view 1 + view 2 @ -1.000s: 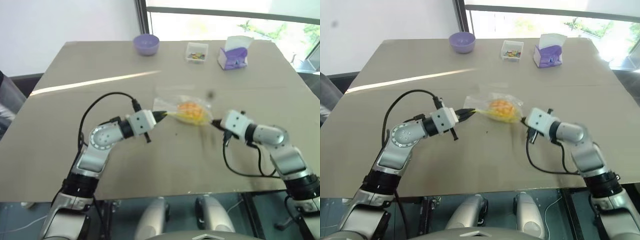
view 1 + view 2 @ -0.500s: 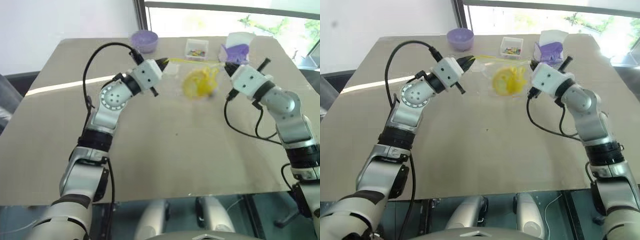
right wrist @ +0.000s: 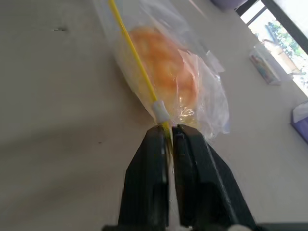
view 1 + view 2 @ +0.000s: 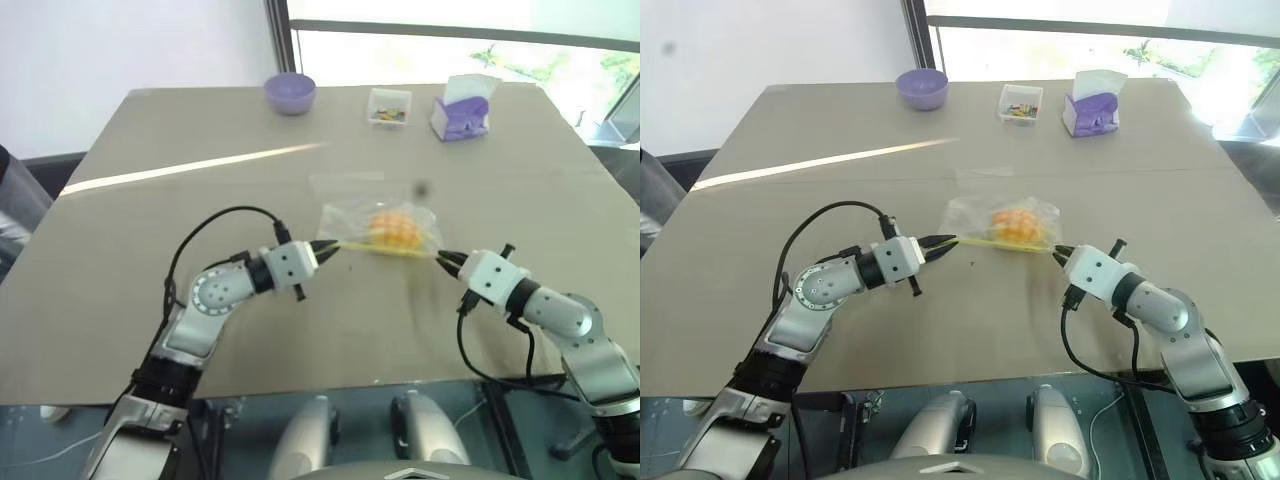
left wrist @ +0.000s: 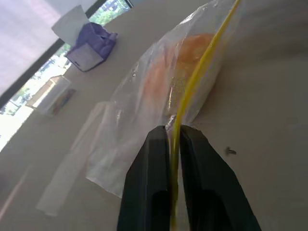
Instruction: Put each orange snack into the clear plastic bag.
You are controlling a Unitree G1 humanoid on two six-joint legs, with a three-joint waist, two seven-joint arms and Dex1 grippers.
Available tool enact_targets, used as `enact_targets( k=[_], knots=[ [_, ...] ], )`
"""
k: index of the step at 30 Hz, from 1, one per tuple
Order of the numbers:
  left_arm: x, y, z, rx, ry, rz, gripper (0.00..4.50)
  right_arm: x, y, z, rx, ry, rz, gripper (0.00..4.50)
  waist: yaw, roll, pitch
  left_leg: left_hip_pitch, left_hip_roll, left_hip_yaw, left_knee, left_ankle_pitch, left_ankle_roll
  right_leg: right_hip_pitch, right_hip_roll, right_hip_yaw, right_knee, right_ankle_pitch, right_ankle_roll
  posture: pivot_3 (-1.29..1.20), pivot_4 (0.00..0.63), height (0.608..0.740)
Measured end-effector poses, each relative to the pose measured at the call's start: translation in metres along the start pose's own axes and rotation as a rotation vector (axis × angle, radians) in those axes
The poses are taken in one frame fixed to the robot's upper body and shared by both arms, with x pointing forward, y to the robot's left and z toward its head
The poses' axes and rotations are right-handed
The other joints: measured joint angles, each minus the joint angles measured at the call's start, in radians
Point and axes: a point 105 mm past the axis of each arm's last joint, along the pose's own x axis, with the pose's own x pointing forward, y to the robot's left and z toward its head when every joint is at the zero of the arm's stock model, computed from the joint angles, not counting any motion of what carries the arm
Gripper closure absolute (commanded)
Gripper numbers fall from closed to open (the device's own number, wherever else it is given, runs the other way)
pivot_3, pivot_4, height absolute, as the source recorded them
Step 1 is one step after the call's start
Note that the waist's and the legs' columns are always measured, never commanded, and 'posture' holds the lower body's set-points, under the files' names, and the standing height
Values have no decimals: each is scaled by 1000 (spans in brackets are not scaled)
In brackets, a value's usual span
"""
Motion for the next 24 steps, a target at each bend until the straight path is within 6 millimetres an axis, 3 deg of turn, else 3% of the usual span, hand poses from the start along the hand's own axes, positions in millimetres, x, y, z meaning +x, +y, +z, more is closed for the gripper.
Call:
enact_targets(
  k=[5, 6, 13, 18, 24],
  knots=[
    [-19, -3, -1, -96, 27, -32, 344, -13, 5, -16, 47, 56, 40, 302, 3, 0, 0, -2, 1, -2, -1, 0, 0, -1, 0, -2, -1, 2, -4, 0, 150, 740],
    [-25, -3, -2, -115, 38, -31, 39, -20, 5, -22, 60, 79, 48, 13, 3, 0, 0, -2, 0, -2, -1, 0, 0, -1, -1, -2, -1, 2, -4, 0, 150, 740],
    [-62, 1, -9, -312, 82, 42, 39, -56, 3, -38, 185, 130, 22, 13, 4, 0, 0, -3, 1, -2, -2, -1, 0, -1, -2, -2, -3, 2, -4, 0, 150, 740],
    [-95, 12, -4, -434, 117, 65, 39, -84, 1, -28, 296, 76, 30, 13, 4, 0, 0, -2, 2, -2, -1, -1, 0, 0, -1, -3, -3, -1, -1, 0, 150, 740],
    [-120, 14, -4, -498, 165, 56, 39, -106, -7, -18, 352, 69, 16, 13, 4, 0, 0, -2, 3, -1, -1, -1, 0, 0, -1, -2, -3, -3, -3, 0, 150, 740]
  ],
)
